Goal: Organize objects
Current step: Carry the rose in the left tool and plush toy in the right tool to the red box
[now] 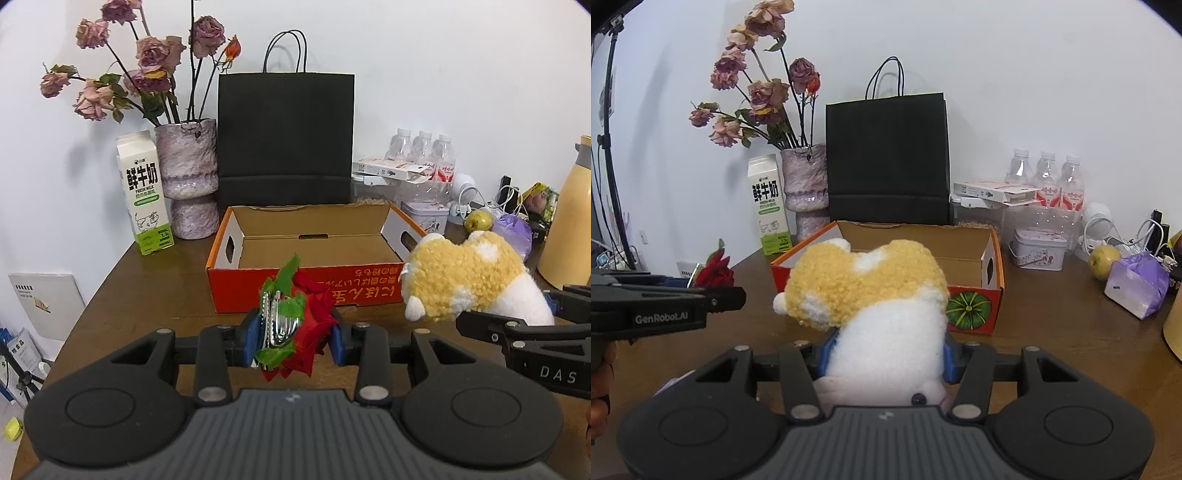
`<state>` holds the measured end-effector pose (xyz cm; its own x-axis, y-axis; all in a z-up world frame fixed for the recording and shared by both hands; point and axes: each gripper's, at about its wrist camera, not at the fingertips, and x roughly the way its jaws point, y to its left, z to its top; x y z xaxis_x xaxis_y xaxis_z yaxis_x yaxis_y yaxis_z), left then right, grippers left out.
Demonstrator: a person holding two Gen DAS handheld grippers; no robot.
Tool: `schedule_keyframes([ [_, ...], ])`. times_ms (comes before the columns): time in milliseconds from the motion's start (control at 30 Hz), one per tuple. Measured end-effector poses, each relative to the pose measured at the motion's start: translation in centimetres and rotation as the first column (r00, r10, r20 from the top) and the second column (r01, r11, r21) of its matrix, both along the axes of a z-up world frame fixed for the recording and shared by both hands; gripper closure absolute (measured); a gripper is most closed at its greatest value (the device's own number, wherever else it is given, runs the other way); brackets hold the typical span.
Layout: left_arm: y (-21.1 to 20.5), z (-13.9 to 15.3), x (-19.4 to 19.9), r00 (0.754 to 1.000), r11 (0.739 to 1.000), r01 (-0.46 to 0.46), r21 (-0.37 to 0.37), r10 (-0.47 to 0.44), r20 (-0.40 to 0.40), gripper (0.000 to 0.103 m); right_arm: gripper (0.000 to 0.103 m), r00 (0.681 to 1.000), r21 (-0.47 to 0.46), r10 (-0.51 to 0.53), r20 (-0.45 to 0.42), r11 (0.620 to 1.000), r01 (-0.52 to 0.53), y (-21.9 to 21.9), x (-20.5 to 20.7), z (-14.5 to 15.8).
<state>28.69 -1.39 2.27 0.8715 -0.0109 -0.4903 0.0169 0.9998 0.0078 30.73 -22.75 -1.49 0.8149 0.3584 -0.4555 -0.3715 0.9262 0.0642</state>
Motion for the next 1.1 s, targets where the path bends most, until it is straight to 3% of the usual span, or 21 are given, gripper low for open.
schedule_keyframes([
  [567,-0.4,1.3,6.1,0.999,1.000,-0.015,0.001,0.015,-0.030,0.066,0.052,1.000,-0.018,-0.015,-0.022,1.000,0.014,1.2,6.0,1.4],
  [1100,-1.2,2.8,15.6,0.992,0.993,-0.100,0.055,0.104,-0.077,0.066,0.052,0.991,-0.031,-0.061,-0.116,0.998,0.058,1.8,15.8,2.6],
])
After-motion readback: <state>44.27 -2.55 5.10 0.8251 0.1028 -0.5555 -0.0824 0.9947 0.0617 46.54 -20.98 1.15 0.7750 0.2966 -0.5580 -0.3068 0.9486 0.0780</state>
